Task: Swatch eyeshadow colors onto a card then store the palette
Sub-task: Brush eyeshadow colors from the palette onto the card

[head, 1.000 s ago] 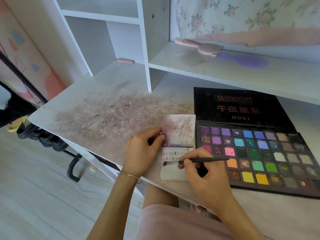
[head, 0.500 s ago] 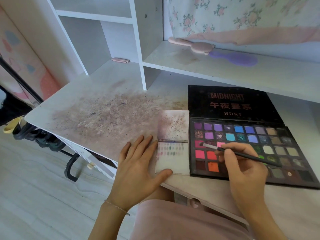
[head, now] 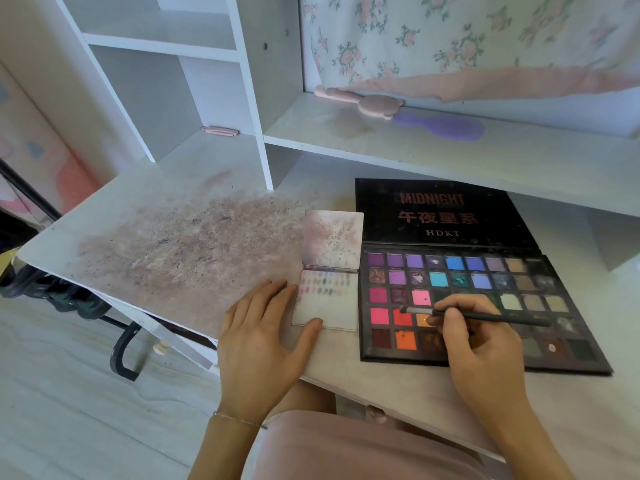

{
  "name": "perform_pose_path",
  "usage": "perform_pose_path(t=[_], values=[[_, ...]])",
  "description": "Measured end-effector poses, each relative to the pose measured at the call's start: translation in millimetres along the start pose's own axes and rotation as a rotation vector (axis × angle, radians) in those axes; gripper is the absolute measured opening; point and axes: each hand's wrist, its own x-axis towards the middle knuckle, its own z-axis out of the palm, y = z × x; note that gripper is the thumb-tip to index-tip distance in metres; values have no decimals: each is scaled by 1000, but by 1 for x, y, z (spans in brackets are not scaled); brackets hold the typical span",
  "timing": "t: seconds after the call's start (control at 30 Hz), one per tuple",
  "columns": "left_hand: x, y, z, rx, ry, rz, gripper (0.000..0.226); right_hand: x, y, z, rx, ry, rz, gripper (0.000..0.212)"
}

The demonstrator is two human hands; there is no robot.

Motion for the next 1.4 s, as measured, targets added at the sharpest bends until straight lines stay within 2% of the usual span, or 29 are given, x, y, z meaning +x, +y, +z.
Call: perform_pose_path(t=[0.1, 0.27, 0.67, 0.93, 1.07, 1.17, 1.4], values=[[-10, -4, 9, -81, 211, 28, 31, 0, 3, -1, -6, 5, 8, 18], [-14, -10, 20, -79, 324, 78, 30, 0, 5, 2, -74, -23, 17, 15], [-13, -12, 28, -64, 419, 106, 30, 0, 2, 1, -71, -29, 38, 13], [-13, -14, 28, -42, 422, 161, 34, -1, -6, 7, 27, -1, 33, 20], [-15, -19, 27, -31, 383, 236, 40, 1, -22, 31, 123, -84, 23, 16], [-14, -19, 25, -38, 367, 255, 43, 4, -29, 52, 73, -171, -4, 18], [-13, -18, 28, -59, 417, 233, 34, 9, -29, 73, 28, -201, -25, 28]])
